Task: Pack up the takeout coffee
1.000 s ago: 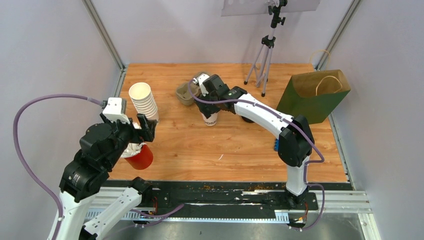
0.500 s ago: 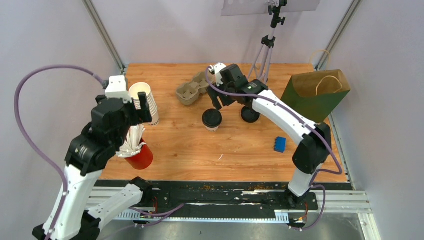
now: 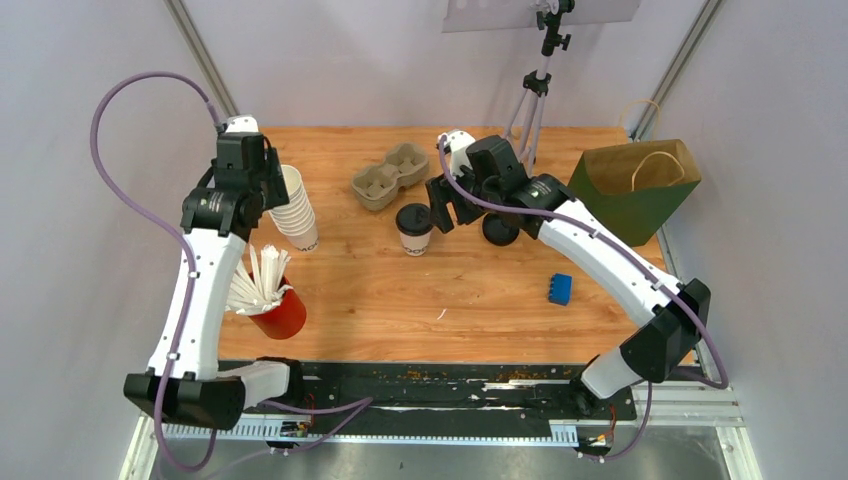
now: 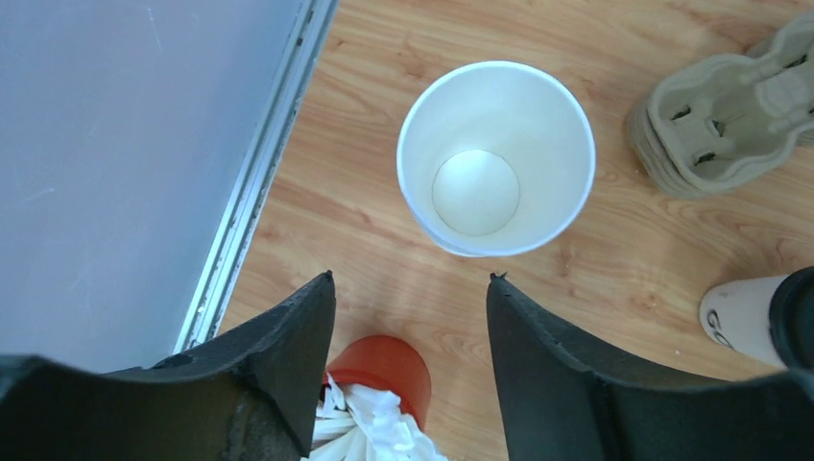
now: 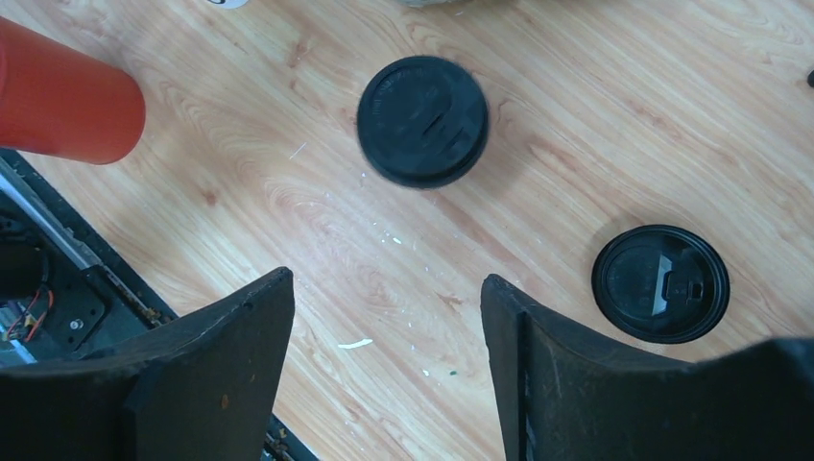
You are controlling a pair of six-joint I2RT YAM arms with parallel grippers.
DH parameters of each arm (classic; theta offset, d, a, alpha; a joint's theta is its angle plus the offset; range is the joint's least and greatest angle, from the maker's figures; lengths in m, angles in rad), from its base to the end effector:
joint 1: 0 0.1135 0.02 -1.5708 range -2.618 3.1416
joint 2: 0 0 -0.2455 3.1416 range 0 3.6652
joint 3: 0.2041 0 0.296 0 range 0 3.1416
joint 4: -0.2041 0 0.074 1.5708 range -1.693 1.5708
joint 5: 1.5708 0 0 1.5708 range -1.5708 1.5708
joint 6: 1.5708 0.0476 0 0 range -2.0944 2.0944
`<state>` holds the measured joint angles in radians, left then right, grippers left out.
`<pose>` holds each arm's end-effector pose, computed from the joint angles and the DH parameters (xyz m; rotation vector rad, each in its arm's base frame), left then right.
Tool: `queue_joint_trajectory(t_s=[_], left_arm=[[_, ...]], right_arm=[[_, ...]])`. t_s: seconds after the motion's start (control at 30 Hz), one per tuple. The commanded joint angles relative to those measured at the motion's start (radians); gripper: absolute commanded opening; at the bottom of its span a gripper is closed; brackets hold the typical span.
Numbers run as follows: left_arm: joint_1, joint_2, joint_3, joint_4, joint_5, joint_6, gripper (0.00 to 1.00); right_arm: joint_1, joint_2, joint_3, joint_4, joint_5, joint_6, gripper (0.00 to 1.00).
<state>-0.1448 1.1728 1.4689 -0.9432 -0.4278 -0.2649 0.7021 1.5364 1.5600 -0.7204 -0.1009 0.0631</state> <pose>0.2781 -0.0206 0.4111 -0.3608 2.1308 0.2394 0.2969 0.2575 0.3478 -0.7793 2.1817 0.5124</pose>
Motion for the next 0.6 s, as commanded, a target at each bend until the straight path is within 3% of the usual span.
queue_joint_trajectory(t_s=[0.0, 0.2, 0.57], left_arm=[[0.075, 0.036, 0.054, 0.071, 0.113, -0.01, 0.64], [0.121, 0.063, 0.02, 0.154, 0.167, 0.005, 0.54], [0.183, 0.127, 0.022, 0.155, 0.137, 0.047, 0.47]], right_arm=[[0.003, -0.077, -0.032, 0.055, -0.028, 0.05, 0.73], [0.002, -0.116, -0.089, 0.085, -0.035, 0.092, 0.79], [0.002, -0.13, -0.106, 0.072, -0.028, 0.074, 0.8]])
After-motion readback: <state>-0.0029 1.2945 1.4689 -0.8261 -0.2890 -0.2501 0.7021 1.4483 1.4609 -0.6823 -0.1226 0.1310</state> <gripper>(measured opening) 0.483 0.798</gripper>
